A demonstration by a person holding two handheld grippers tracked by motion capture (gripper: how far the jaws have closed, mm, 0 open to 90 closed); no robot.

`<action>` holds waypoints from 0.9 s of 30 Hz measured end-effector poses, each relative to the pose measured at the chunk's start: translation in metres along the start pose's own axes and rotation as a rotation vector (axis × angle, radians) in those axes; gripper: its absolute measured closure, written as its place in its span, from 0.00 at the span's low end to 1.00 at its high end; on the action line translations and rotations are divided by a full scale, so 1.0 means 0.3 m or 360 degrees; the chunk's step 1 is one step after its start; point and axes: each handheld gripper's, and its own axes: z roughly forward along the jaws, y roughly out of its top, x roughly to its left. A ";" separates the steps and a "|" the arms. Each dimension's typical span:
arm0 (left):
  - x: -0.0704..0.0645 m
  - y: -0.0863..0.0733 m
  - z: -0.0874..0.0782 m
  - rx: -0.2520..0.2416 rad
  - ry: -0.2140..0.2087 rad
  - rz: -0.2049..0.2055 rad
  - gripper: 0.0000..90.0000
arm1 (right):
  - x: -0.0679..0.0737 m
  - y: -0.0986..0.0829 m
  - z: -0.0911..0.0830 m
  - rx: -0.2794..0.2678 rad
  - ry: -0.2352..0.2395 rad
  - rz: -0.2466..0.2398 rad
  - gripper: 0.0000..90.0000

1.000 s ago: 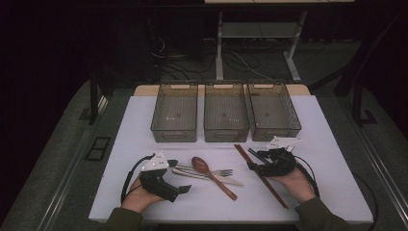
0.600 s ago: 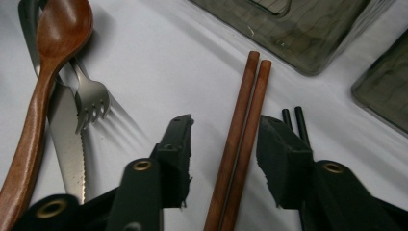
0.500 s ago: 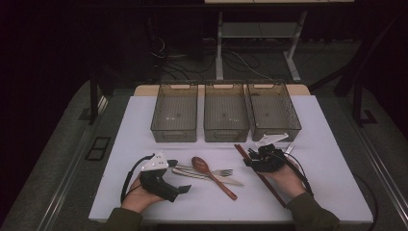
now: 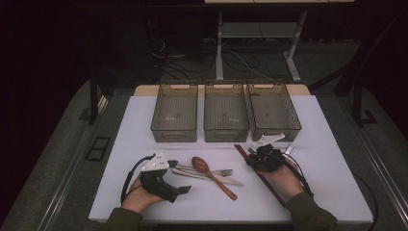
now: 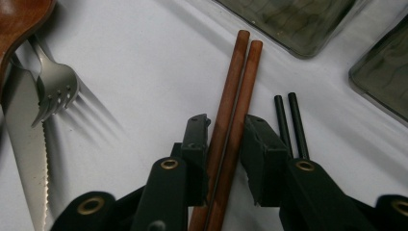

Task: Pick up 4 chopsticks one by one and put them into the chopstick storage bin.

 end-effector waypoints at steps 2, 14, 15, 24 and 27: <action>0.000 0.000 0.000 0.0000 -0.0001 0.0000 0.00 | 0.000 0.000 0.000 0.0000 -0.0003 -0.0002 0.81; -0.002 0.000 0.001 -0.0001 -0.0010 -0.0001 0.00 | 0.011 0.002 0.001 0.0000 0.0027 -0.0039 0.83; -0.003 0.000 0.001 -0.0001 -0.0011 -0.0003 0.00 | 0.014 0.002 0.002 -0.0001 0.0038 -0.0046 0.83; -0.004 0.000 0.000 0.0000 -0.0014 -0.0001 0.00 | 0.058 0.012 0.013 -0.0003 0.0086 -0.0208 0.85; -0.003 0.000 0.000 0.0001 -0.0015 0.0000 0.00 | 0.063 0.014 0.015 -0.0001 0.0111 -0.0211 0.85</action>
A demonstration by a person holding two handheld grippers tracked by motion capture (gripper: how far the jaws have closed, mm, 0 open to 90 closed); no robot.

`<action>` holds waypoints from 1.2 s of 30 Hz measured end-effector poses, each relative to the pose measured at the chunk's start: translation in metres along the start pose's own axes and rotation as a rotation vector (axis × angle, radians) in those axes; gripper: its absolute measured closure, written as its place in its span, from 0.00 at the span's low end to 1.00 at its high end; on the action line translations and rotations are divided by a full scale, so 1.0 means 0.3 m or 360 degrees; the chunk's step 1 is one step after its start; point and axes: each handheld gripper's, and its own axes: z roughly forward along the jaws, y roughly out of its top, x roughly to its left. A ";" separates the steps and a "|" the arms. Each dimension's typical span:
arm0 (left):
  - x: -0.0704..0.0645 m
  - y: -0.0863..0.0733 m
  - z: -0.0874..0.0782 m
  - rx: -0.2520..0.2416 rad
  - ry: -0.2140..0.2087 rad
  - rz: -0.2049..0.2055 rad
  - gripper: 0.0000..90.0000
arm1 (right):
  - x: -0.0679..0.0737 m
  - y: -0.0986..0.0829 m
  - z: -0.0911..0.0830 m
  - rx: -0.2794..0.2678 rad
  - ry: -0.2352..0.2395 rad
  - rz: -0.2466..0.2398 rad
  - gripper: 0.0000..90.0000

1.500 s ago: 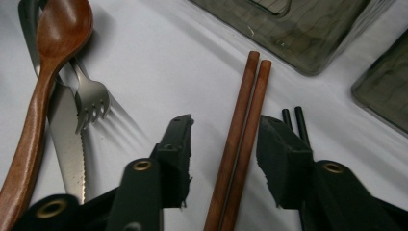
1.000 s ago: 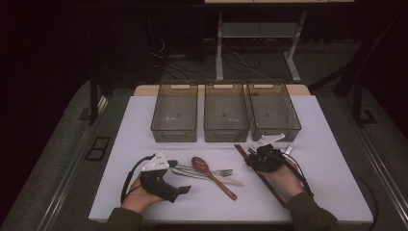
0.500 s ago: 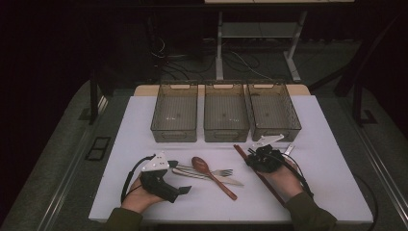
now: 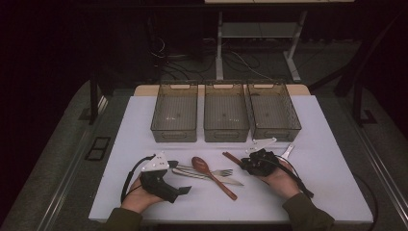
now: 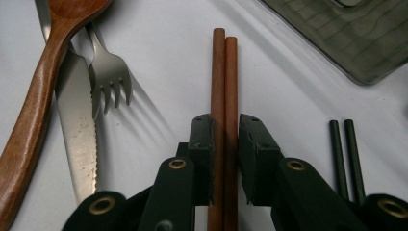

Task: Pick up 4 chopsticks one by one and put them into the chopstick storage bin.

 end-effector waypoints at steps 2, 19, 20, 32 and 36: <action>0.000 0.000 0.000 -0.0001 -0.0002 0.0001 0.00 | -0.001 -0.001 0.000 0.0000 0.0006 0.0007 0.85; -0.002 -0.002 -0.001 0.0004 -0.0001 0.0008 0.00 | -0.027 -0.009 -0.111 -0.0141 0.0072 0.0129 0.73; -0.002 -0.002 -0.001 0.0004 0.0000 0.0007 0.00 | -0.026 -0.012 -0.123 -0.0146 0.0076 0.0133 0.74; -0.001 -0.004 0.001 0.0008 0.0006 0.0004 0.00 | -0.019 -0.103 -0.218 -0.0056 0.0079 0.0087 0.82; -0.001 -0.004 0.000 0.0022 0.0012 0.0015 0.00 | -0.024 -0.119 -0.210 -0.0004 0.0058 0.0082 0.86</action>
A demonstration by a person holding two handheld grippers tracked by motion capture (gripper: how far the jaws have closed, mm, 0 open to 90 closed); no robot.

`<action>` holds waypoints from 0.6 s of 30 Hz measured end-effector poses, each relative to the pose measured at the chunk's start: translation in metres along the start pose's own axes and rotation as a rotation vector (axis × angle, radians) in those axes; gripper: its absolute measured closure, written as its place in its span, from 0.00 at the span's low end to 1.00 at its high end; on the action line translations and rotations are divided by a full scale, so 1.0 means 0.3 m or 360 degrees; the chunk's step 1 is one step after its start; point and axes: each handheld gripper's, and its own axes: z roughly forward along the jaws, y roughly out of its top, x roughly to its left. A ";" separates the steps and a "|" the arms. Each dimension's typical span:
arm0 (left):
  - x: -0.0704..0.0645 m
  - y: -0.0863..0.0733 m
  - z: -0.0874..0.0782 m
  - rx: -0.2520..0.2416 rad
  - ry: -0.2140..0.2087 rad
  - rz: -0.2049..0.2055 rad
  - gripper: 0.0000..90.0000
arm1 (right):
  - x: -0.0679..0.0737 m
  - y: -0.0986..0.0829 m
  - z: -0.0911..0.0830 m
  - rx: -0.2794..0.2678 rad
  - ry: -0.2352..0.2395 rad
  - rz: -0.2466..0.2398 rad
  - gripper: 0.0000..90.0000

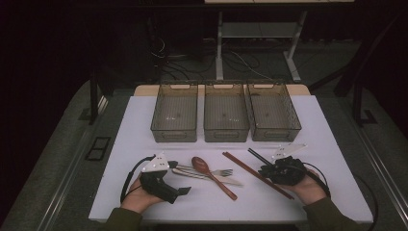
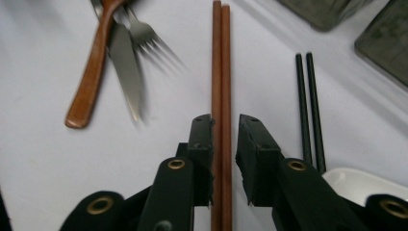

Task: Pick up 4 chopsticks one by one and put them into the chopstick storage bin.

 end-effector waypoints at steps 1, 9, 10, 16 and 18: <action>0.000 0.000 0.000 -0.0002 0.0001 -0.0001 0.00 | -0.002 -0.001 0.006 0.0011 -0.0006 -0.0003 0.86; 0.002 -0.001 -0.002 0.0001 0.0004 0.0002 0.00 | -0.016 -0.004 0.038 0.0083 -0.0004 0.0010 0.89; 0.002 -0.001 -0.002 0.0002 0.0006 0.0002 0.00 | -0.015 -0.003 0.039 0.0085 -0.0003 0.0010 0.89; 0.000 -0.001 -0.002 0.0001 0.0008 0.0001 0.00 | -0.013 -0.003 0.051 0.0102 0.0010 -0.0001 0.90; 0.000 -0.001 -0.001 0.0001 0.0008 0.0001 0.00 | -0.012 -0.003 0.055 0.0111 0.0011 -0.0008 0.90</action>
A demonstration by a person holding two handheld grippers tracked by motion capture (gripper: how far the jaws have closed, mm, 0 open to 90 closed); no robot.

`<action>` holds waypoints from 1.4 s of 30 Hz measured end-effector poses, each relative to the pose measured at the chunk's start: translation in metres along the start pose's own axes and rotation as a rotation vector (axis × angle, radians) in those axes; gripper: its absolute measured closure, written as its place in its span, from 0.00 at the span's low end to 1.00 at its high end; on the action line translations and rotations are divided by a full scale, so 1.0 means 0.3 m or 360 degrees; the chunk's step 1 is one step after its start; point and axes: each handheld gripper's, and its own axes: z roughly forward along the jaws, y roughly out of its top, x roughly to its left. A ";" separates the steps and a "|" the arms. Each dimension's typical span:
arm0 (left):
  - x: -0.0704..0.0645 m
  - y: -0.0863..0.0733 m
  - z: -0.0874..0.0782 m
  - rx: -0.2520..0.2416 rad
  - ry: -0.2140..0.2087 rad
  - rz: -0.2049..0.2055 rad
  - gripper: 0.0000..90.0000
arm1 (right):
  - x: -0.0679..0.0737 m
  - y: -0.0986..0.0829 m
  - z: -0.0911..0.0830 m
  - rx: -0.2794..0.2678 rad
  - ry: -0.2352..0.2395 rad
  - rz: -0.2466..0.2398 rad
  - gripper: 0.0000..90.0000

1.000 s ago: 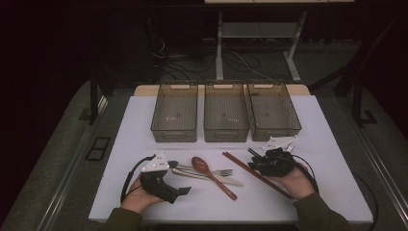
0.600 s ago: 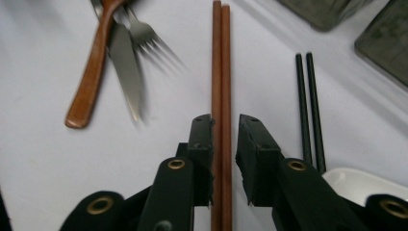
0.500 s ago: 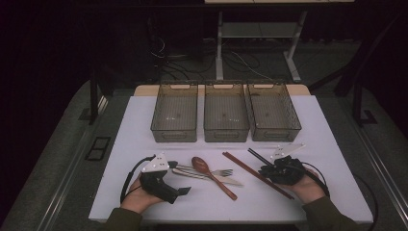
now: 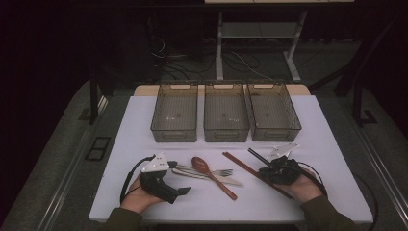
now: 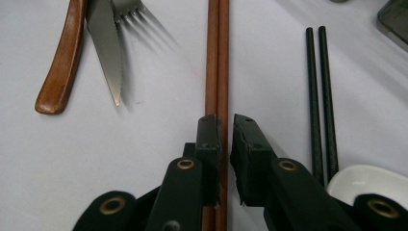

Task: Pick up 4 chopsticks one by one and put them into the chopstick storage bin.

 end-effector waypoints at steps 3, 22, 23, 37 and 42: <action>0.000 0.000 0.000 0.0000 0.0000 -0.0002 0.00 | 0.000 0.000 0.002 0.0007 -0.0009 -0.0002 0.91; 0.000 0.000 0.001 0.0002 -0.0001 0.0000 0.00 | -0.019 0.006 0.006 -0.0006 -0.0023 0.0007 0.91; 0.000 0.000 0.001 0.0003 -0.0002 0.0000 0.00 | -0.020 0.009 0.008 -0.0006 -0.0025 0.0010 0.91; -0.001 0.000 0.003 0.0011 -0.0014 0.0007 0.00 | -0.019 0.024 0.041 0.0027 -0.0044 -0.0042 0.92; -0.004 0.000 0.006 0.0021 -0.0015 0.0003 0.00 | -0.010 0.023 0.043 0.0029 -0.0071 -0.0073 0.93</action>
